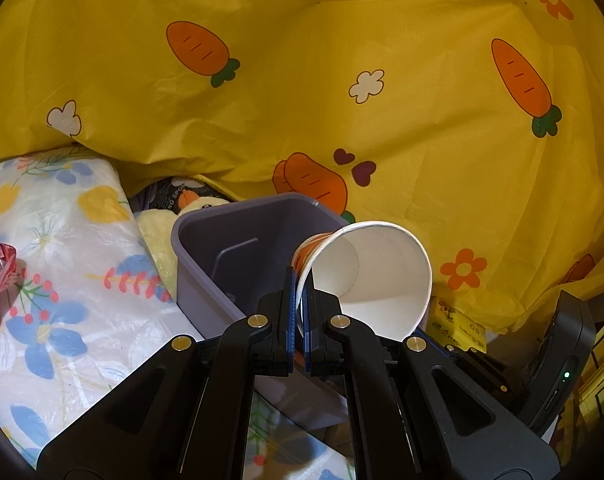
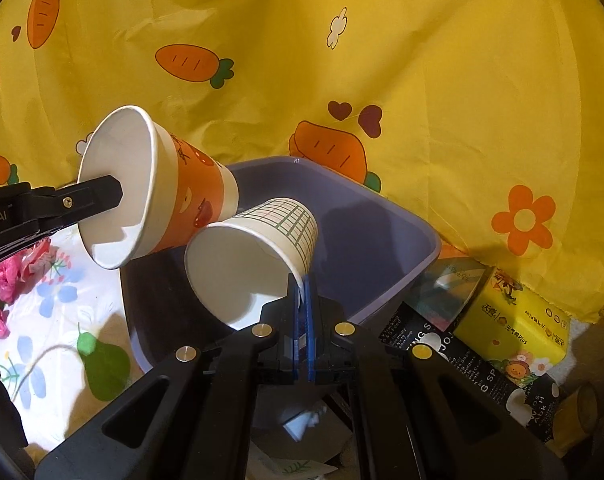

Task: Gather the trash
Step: 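Carry both held cups over the gray bin, then open both tools to drop the cups into the bin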

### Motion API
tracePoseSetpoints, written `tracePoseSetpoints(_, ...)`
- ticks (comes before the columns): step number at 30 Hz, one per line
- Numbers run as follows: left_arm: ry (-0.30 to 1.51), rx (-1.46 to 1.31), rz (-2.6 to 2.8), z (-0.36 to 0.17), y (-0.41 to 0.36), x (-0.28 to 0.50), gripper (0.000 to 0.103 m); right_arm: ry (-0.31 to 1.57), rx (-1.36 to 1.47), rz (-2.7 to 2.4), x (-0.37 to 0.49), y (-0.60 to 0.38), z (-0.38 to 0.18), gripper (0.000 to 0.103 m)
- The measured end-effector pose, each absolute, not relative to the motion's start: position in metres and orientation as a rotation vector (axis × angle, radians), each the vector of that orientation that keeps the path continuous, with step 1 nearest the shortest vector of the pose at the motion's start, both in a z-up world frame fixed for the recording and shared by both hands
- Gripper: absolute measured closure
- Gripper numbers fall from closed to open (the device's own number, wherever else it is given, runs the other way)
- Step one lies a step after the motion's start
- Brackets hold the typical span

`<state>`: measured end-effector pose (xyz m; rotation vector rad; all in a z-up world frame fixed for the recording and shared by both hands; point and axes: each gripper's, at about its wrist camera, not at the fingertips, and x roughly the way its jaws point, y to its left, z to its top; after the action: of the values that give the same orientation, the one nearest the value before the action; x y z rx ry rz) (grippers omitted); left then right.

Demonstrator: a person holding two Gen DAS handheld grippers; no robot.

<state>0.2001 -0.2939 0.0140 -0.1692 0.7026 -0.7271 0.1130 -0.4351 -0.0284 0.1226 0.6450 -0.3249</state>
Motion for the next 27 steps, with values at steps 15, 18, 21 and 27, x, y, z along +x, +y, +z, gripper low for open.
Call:
tracePoseSetpoints(15, 0.753, -0.162, -0.728, -0.003, -0.303, 0.213, 0.101, 0.662, 0.106, -0.345, 0.120, -0.439, -0.035, 0.098)
tracePoseSetpoints(18, 0.757, -0.160, -0.728, -0.004, -0.304, 0.213, 0.101, 0.666, 0.103, -0.347, 0.121, -0.438, -0.035, 0.098)
tracePoseSetpoints(21, 0.758, -0.152, -0.732, -0.004, -0.303, 0.211, 0.077, 0.664, 0.110, -0.339, 0.121, -0.439, -0.034, 0.097)
tracePoseSetpoints(27, 0.694, -0.173, -0.659, 0.002, -0.283, 0.205, 0.019, 0.645, 0.113, -0.332, 0.120, -0.437, -0.033, 0.063)
